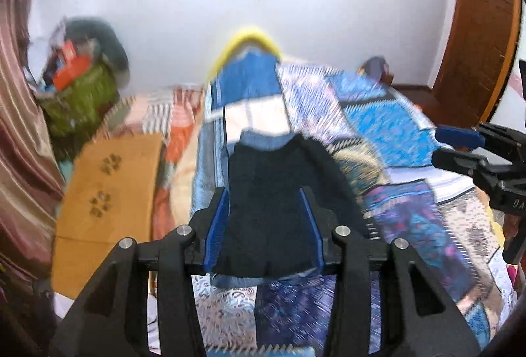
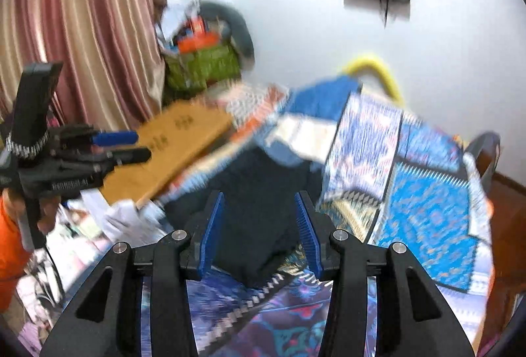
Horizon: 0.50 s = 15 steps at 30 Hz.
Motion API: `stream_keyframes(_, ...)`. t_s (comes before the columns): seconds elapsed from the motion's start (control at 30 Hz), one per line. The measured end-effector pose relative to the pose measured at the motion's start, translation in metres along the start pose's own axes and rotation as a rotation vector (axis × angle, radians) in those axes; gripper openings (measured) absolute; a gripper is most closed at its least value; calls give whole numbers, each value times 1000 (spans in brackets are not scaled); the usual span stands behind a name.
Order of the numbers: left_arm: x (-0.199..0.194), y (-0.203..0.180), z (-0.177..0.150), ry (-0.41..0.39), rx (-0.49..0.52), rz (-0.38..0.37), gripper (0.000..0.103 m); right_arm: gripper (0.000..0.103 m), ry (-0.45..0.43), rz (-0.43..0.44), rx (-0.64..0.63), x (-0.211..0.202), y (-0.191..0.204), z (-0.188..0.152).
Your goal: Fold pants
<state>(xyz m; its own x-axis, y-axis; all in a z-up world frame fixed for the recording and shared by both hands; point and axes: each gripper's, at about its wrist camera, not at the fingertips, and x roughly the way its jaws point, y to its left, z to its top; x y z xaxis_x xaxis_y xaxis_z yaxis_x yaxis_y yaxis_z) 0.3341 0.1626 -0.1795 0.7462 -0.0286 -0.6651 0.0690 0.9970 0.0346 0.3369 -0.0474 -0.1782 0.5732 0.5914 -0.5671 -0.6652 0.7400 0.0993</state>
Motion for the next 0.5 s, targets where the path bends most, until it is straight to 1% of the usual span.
stream_keyframes(0.03, -21, -6, 2, -30, 6, 2, 44, 41, -31, 1, -6, -15, 6, 3)
stream_keyframes(0.13, -79, -24, 3, -112, 19, 23, 44, 41, -151, 9, -28, -75, 32, 11)
stream_keyframes(0.17, -107, -31, 1, -162, 27, 33, 44, 41, -181, 10, -34, -90, 40, 12)
stream_keyframes(0.23, -141, -41, -4, -223, 30, 37, 44, 41, -243, 21, -54, -123, 54, 10)
stream_keyframes(0.27, -167, -47, -10, -268, 28, 41, 44, 41, -276, 20, -67, -140, 62, 8)
stream_keyframes(0.33, -198, -55, -19, -325, 21, 36, 44, 41, -337, -2, -93, -172, 79, 0)
stream_keyframes(0.43, -242, -70, -36, -406, 14, 34, 45, 41, -401, -13, -103, -199, 95, -13)
stream_keyframes(0.5, -267, -80, -50, -456, 10, 49, 51, 41, -438, -9, -95, -218, 103, -23)
